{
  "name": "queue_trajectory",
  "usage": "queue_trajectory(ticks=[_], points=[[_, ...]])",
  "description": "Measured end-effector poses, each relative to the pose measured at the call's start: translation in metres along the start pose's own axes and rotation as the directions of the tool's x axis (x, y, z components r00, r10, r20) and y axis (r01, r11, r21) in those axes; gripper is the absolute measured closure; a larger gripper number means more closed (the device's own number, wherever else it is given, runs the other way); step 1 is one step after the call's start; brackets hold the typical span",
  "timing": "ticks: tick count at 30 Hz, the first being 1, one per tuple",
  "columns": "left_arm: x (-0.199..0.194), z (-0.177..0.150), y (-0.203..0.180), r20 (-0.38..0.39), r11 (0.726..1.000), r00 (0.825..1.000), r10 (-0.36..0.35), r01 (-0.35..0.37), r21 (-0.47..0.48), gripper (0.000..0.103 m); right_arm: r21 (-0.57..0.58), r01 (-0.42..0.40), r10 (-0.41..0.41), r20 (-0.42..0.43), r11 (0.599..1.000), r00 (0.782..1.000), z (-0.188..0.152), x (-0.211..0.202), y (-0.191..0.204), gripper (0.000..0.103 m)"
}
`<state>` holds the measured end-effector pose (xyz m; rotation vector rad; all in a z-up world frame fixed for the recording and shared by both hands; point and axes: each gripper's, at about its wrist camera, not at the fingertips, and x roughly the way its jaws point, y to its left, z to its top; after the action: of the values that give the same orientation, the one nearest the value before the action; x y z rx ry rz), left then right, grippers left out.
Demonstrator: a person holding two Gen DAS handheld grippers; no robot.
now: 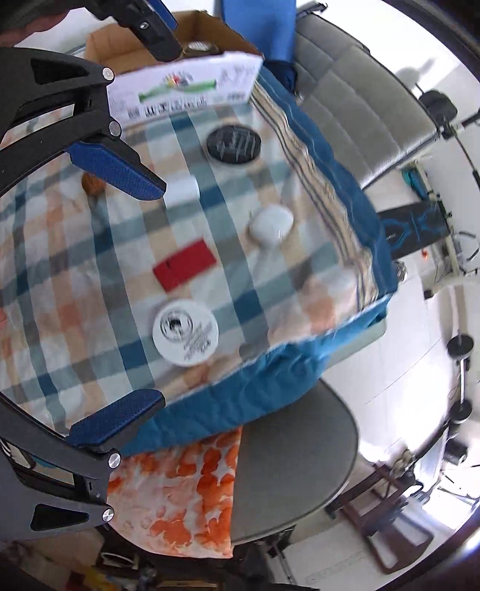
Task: Organize rigid objects
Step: 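Grasp the black Blank ME tin with left tool while right tool grasps the white cream jar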
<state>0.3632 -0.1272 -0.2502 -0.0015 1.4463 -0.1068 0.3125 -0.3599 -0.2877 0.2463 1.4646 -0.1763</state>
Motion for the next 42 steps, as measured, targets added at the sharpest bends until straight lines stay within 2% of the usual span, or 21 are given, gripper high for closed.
queue_trajectory(ticks=[5, 10, 14, 15, 17, 18, 23, 24, 25, 27, 29, 32, 38, 42], points=[[0.06, 0.029, -0.005, -0.093, 0.998, 0.993, 0.066, -0.065, 0.017, 0.0, 0.071, 0.03, -0.023, -0.093, 0.997, 0.995, 0.01, 0.056, -0.025, 0.0], [0.098, 0.042, -0.004, -0.158, 0.995, 0.983, 0.099, -0.095, 0.029, 0.0, 0.119, 0.038, -0.017, -0.172, 0.992, 0.985, 0.014, 0.104, -0.027, 0.0], [0.122, 0.048, -0.004, -0.196, 0.993, 0.974, 0.118, -0.111, 0.047, 0.0, 0.152, 0.043, -0.012, -0.199, 0.987, 0.98, 0.019, 0.126, -0.027, 0.001], [0.127, 0.05, -0.004, -0.203, 0.992, 0.972, 0.121, -0.114, 0.048, 0.0, 0.161, 0.046, -0.012, -0.205, 0.986, 0.979, 0.021, 0.129, -0.028, 0.006], [0.138, 0.055, -0.002, -0.223, 0.993, 0.968, 0.118, -0.111, 0.043, 0.0, 0.17, 0.059, -0.02, -0.223, 0.984, 0.975, 0.023, 0.135, -0.028, 0.021], [0.142, 0.057, -0.001, -0.229, 0.993, 0.967, 0.116, -0.109, 0.041, 0.0, 0.173, 0.066, -0.023, -0.236, 0.983, 0.972, 0.024, 0.138, -0.029, 0.032], [0.16, 0.067, -0.001, -0.238, 0.994, 0.965, 0.105, -0.094, 0.055, 0.001, 0.172, 0.039, 0.003, -0.237, 0.984, 0.972, 0.024, 0.14, -0.029, 0.032], [0.162, 0.068, -0.002, -0.231, 0.993, 0.967, 0.107, -0.093, 0.068, 0.006, 0.171, 0.034, 0.008, -0.239, 0.985, 0.971, 0.022, 0.141, -0.03, 0.032], [0.164, 0.068, -0.003, -0.228, 0.991, 0.966, 0.12, -0.104, 0.083, 0.028, 0.165, 0.026, 0.015, -0.246, 0.986, 0.969, 0.02, 0.141, -0.029, 0.032], [0.164, 0.067, -0.004, -0.211, 0.988, 0.968, 0.134, -0.115, 0.101, 0.028, 0.154, 0.02, 0.021, -0.256, 0.988, 0.966, 0.013, 0.14, -0.03, 0.032], [0.161, 0.061, -0.005, -0.196, 0.988, 0.972, 0.127, -0.106, 0.116, 0.028, 0.137, 0.016, 0.02, -0.258, 0.99, 0.966, 0.006, 0.137, -0.029, 0.032], [0.158, 0.044, -0.007, -0.218, 0.988, 0.97, 0.107, -0.08, 0.129, 0.028, 0.119, 0.006, 0.027, -0.273, 0.993, 0.962, -0.009, 0.135, -0.027, 0.032], [0.152, -0.005, -0.01, -0.27, 0.981, 0.957, 0.102, -0.052, 0.186, 0.028, 0.03, -0.022, 0.03, -0.318, 0.999, 0.948, -0.041, 0.133, -0.008, 0.032], [0.154, -0.032, 0.001, -0.308, 0.984, 0.947, 0.094, -0.041, 0.173, 0.028, -0.01, -0.023, 0.018, -0.329, 1.0, 0.944, -0.052, 0.141, 0.009, 0.032]])
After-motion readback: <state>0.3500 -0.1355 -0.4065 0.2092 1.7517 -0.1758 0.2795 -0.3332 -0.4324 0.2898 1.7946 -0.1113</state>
